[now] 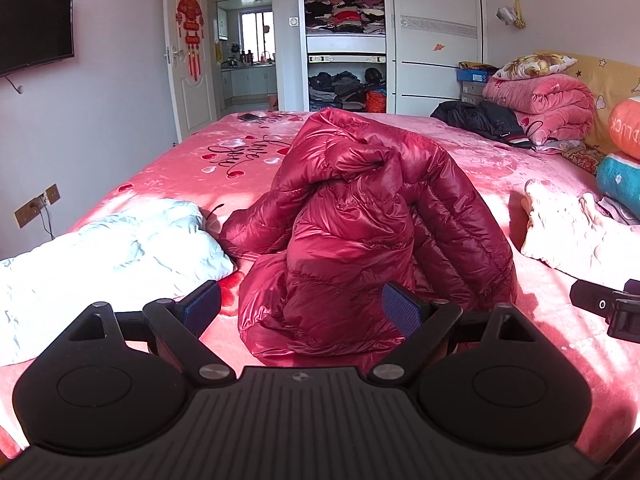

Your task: Fold large clothes

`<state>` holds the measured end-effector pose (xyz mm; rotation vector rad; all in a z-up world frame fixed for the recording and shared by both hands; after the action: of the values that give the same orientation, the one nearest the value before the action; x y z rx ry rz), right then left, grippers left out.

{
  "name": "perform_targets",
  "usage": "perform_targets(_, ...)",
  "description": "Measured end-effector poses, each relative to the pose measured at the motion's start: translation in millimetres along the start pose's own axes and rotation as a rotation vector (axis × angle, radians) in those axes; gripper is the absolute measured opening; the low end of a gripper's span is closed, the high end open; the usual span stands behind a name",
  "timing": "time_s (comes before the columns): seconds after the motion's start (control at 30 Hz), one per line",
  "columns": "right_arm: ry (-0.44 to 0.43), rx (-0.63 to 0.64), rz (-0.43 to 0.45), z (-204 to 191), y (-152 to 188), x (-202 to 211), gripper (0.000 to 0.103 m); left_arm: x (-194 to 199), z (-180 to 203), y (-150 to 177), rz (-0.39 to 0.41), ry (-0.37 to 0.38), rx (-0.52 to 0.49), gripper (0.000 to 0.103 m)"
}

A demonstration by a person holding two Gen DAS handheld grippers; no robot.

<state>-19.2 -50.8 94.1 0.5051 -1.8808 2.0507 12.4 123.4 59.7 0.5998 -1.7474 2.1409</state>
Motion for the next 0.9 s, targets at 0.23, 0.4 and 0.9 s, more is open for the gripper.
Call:
perform_targets(0.23,0.006,0.002,0.004,14,18,-19,0.102,-21,14,10,0.0,0.037,-0.026,0.103)
perform_targets(0.4,0.005,0.015,-0.006,25,32,-33,0.102,-42,25,22,0.015,0.056,-0.067,0.103)
perform_targets(0.9,-0.025,-0.1,-0.072,60,55,-69,0.102,-124,37,29,0.004,-0.013,-0.079,0.103)
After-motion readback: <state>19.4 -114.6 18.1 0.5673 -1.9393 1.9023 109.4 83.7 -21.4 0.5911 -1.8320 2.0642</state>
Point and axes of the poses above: each gripper's, at about its wrist camera, not at the fingertips, and x roughly against the way its jaws point, z to its right, y to its underside, the point moved 6 cm from there along -x, roughly the way its jaws point, and after that the axes turned 15 degrees about x, right-handed, at the moved point
